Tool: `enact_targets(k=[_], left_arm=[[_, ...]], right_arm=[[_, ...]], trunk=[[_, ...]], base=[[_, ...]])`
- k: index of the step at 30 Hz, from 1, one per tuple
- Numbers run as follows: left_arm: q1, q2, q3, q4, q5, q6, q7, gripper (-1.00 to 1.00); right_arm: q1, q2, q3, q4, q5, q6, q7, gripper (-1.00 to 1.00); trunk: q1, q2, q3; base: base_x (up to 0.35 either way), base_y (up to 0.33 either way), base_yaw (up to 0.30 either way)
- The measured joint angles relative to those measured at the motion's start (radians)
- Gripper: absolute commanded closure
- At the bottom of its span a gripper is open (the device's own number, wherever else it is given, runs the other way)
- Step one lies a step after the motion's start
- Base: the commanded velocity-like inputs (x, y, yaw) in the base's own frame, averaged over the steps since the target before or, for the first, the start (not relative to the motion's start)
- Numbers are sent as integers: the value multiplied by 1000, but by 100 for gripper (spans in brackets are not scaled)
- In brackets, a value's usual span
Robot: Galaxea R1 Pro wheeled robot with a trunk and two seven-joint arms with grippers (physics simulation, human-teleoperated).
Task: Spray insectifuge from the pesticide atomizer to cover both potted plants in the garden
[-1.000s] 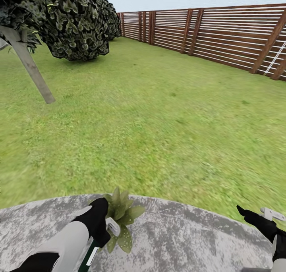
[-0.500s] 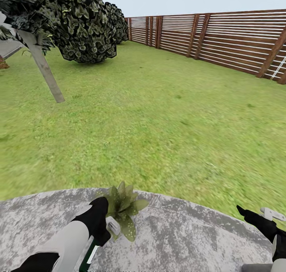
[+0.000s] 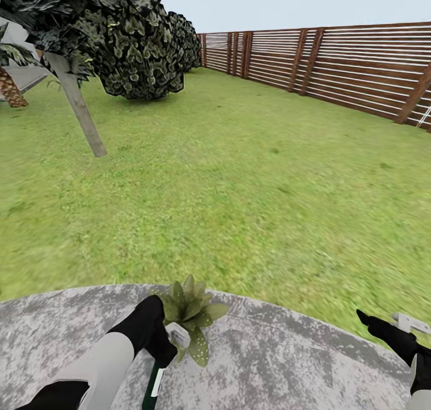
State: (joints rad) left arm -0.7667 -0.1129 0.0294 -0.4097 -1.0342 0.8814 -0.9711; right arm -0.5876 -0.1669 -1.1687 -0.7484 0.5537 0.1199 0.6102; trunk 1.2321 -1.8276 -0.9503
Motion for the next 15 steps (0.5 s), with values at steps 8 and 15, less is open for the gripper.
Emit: enact_targets(k=[8, 15], left_arm=[[0, 0, 0, 6, 25, -5, 0, 100], [0, 0, 0, 6, 28, -6, 0, 100]], right_arm=[[0, 0, 0, 0, 0, 0, 0, -100], [0, 0, 0, 0, 0, 0, 0, -100]], trunk=[[0, 0, 11], [0, 0, 21]], base=[[0, 0, 87], [0, 0, 85]])
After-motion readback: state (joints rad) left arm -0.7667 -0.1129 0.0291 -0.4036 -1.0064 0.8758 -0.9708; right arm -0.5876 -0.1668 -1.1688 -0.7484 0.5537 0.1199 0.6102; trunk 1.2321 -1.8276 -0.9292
